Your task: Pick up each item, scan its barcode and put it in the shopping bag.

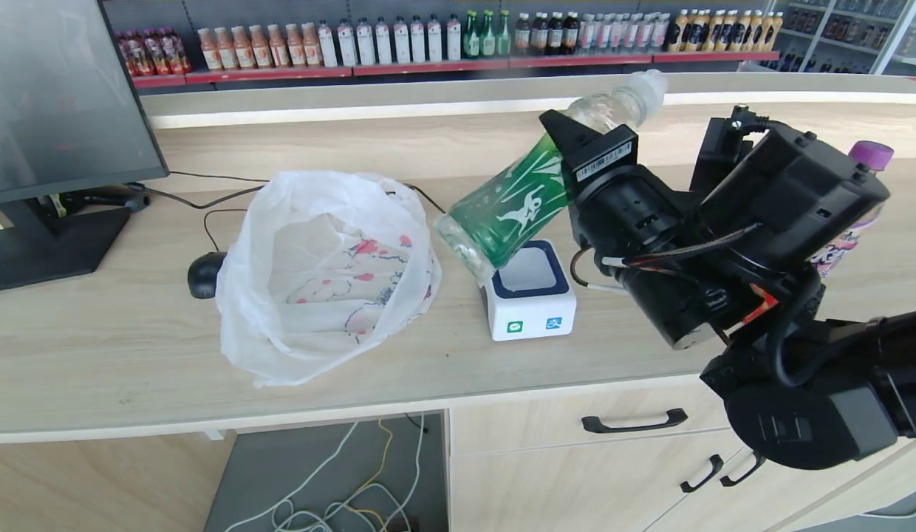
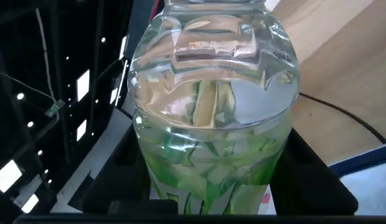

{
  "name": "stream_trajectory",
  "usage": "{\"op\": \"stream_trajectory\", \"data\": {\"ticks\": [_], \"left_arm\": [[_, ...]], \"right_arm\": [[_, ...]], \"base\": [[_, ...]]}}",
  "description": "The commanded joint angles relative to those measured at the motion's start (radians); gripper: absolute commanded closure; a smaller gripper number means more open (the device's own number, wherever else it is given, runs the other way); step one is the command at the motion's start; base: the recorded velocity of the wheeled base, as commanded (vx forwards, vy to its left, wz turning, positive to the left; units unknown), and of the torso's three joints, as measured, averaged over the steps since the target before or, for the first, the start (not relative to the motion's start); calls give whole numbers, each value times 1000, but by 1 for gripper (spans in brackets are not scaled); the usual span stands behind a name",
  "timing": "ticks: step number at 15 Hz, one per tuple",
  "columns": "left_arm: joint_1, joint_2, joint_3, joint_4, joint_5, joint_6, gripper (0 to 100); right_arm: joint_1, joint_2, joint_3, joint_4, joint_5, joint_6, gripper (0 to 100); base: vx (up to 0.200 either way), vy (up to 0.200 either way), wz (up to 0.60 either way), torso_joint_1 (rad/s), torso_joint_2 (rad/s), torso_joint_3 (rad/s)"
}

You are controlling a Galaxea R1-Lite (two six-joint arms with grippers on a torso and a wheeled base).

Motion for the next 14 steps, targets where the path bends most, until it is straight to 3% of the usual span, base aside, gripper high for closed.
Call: {"op": "stream_trajectory", "data": {"ticks": [1, 6, 14], "left_arm": [[1, 0, 0, 0, -1, 0, 0], [1, 0, 0, 0, -1, 0, 0], [1, 0, 0, 0, 0, 0, 0]], "right_arm": [[-52, -20, 25, -2, 0, 52, 100], [-85, -44, 27, 101, 7, 254, 100], [-127, 10, 20, 169, 16, 371, 100]], "base": [[0, 0, 0, 0, 0, 0], [0, 0, 0, 0, 0, 0], [0, 0, 0, 0, 0, 0]]}}
